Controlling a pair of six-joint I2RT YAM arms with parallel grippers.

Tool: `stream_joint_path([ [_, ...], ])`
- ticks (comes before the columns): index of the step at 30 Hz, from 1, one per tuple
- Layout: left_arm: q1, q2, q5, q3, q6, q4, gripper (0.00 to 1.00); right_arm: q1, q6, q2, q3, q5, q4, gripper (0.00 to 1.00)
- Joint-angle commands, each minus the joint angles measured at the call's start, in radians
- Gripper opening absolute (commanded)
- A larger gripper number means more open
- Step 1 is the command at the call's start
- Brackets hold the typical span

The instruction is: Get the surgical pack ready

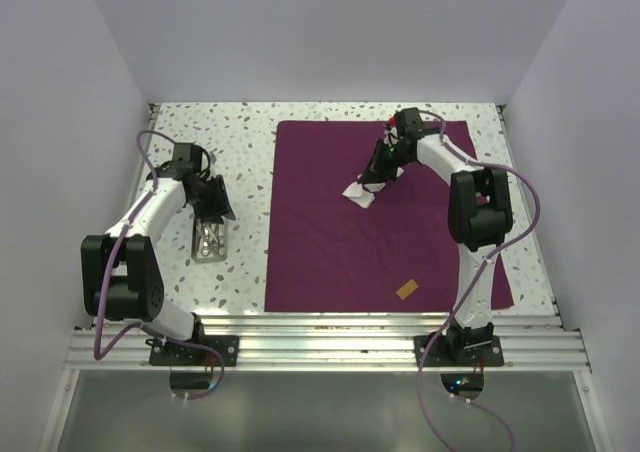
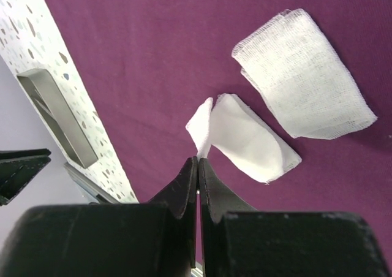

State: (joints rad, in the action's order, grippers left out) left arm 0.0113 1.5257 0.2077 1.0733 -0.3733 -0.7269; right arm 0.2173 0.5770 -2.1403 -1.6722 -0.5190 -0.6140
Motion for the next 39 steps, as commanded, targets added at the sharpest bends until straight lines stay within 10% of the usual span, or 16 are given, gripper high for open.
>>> stream_joint_path([
  [1,-0.002,0.007,0.021,0.042,0.025,0.026,0.4,-0.012,0.012,0.01,0.017,-0.009,0.031,0.0],
  [35,-0.002,0.022,0.025,0.057,0.022,0.024,0.4,-0.038,-0.025,-0.023,0.081,0.054,0.037,0.0],
  [39,-0.002,0.025,0.027,0.06,0.022,0.024,0.41,-0.039,-0.028,-0.012,0.074,0.06,0.027,0.2],
])
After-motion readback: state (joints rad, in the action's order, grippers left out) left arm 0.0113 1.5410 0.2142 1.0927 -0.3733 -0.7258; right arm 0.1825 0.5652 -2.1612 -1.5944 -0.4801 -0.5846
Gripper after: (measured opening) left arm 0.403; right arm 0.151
